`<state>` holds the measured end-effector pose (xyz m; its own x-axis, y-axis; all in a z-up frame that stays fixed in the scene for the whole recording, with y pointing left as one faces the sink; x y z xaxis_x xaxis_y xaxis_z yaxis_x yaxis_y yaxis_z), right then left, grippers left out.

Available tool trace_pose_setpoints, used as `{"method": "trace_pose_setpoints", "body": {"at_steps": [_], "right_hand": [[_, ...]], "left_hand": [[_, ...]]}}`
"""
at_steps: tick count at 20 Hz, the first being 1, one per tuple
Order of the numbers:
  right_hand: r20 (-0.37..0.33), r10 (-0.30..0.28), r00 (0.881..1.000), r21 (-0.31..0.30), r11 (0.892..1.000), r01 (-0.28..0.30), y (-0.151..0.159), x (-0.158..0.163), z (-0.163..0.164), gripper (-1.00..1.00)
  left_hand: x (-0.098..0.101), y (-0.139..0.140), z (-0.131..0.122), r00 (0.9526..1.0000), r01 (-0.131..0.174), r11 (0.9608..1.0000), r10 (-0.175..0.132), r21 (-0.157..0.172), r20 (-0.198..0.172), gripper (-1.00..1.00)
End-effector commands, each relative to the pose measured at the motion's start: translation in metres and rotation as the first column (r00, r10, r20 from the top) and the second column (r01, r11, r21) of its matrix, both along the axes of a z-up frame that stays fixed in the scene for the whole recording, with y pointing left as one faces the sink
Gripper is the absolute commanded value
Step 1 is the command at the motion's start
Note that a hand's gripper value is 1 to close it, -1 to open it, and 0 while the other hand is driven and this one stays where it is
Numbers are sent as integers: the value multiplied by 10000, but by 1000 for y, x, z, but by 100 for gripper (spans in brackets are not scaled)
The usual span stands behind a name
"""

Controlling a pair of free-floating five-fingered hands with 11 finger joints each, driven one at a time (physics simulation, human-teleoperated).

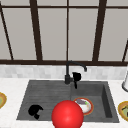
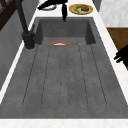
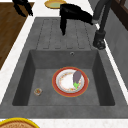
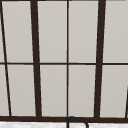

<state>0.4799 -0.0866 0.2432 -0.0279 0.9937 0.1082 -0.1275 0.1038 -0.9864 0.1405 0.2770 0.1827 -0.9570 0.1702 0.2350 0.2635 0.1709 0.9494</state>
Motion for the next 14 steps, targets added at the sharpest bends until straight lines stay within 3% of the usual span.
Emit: {"method": "trace_pose_setpoints", "body": {"at_steps": [1,2,8,9,14], "right_hand": [[-612,-26,9981,-261,9997,10,6,7,-17,-100],[-573,16,9984,-81,10000,-21,3,29,-22,-100],[-925,321,9952,292,9991,-295,-1,71,-55,-100],[-981,352,9946,324,9990,-321,-3,78,-61,100],[-951,456,9944,641,9972,-396,-18,104,-85,100]], "left_hand": [[0,0,0,10000,0,10000,0,0,0,0],[0,0,0,10000,0,10000,0,0,0,0],[0,0,0,10000,0,10000,0,0,0,0],[0,0,0,10000,0,10000,0,0,0,0],[0,0,0,10000,0,10000,0,0,0,0]]}}
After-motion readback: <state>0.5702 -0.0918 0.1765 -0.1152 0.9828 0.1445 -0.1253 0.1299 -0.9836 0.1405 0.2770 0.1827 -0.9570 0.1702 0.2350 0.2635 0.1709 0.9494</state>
